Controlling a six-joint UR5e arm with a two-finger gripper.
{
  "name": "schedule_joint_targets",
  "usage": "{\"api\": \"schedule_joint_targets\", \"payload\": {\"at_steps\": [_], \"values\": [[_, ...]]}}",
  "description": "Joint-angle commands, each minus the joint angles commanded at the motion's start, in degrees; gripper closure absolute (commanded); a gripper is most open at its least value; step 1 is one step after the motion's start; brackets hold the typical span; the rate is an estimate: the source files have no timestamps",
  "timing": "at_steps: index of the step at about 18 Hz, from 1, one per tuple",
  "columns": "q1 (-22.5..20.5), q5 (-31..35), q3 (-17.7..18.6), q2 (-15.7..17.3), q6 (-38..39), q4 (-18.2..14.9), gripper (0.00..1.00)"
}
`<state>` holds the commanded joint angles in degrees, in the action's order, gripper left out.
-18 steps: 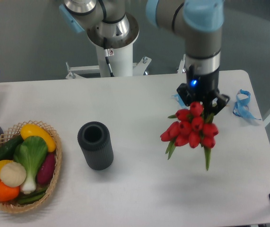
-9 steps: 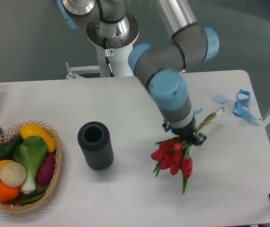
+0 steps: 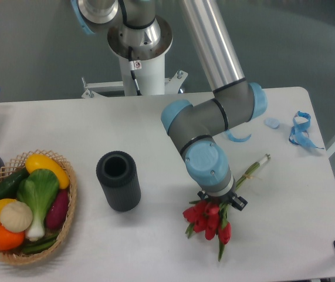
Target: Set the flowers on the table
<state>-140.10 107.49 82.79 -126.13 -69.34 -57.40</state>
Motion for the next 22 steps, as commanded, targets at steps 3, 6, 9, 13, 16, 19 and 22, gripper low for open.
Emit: {"api": "schedule_joint_targets", "payload": {"at_steps": [3, 6, 9, 13, 16, 19, 22], "values": [[0.4, 0.0, -0.3, 1.7, 0.1, 2.5, 0.00], [0.2, -0.3, -1.1, 5.6, -0.2, 4.7, 0.00], [-2.3, -0.6, -3.8, 9.6, -0.3, 3.9, 0.00], [-9.7, -7.8, -5.7, 15.4, -4.8, -4.5, 0.00], [-14.7, -13.9, -7.5, 18.0, -14.5, -9.2, 0.00], [-18.7, -15.3, -8.1, 20.4, -22.8, -16.1, 0.00], [-25.6, -18.4, -8.1, 22.8, -33.4, -20.6, 0.00]]}}
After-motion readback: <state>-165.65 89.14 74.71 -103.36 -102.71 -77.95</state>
